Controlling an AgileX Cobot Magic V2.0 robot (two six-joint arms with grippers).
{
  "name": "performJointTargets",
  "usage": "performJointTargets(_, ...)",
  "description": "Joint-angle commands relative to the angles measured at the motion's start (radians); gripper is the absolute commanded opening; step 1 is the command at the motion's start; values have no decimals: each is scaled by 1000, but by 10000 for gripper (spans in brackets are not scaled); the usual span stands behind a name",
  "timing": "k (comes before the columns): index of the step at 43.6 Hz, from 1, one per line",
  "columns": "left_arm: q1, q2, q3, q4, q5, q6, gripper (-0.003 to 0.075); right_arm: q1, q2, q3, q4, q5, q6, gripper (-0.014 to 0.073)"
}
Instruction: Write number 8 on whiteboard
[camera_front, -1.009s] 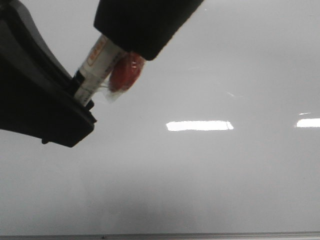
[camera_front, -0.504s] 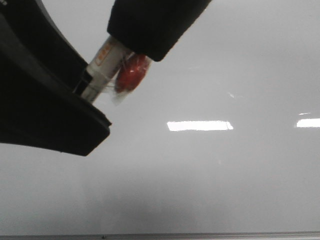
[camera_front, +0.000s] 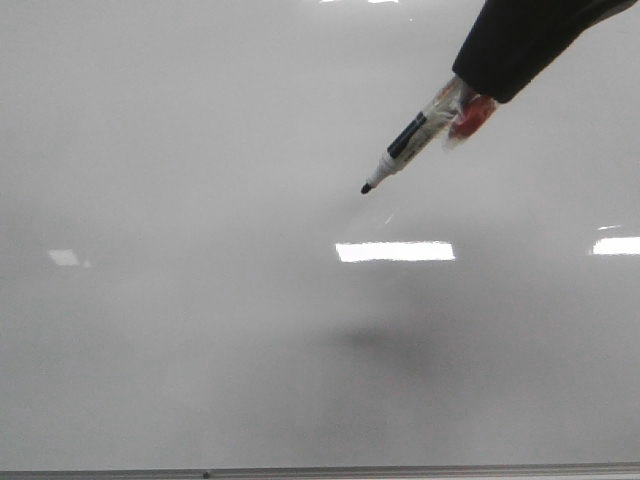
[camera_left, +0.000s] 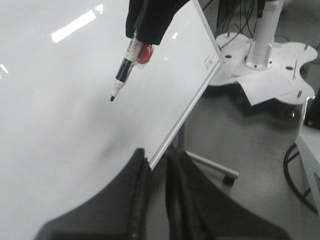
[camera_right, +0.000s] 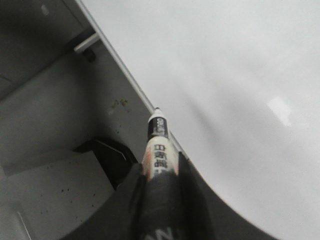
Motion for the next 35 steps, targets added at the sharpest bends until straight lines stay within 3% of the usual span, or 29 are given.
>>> performJointTargets(1, -4, -78, 27, -59, -112, -17, -21, -12, -25, -21, 80, -68, 2, -71)
performJointTargets(12, -4, -164, 76, -79, -127, -17, -21, -9, 35, -42, 214, -260, -5, -71)
performJointTargets(25, -4, -164, 78, -79, -127, -17, -21, -7, 290, -270, 402, -238, -106, -71)
performJointTargets(35, -4, -164, 78, -79, -127, -17, -21, 25, 404, -338, 433, -238, -117, -71)
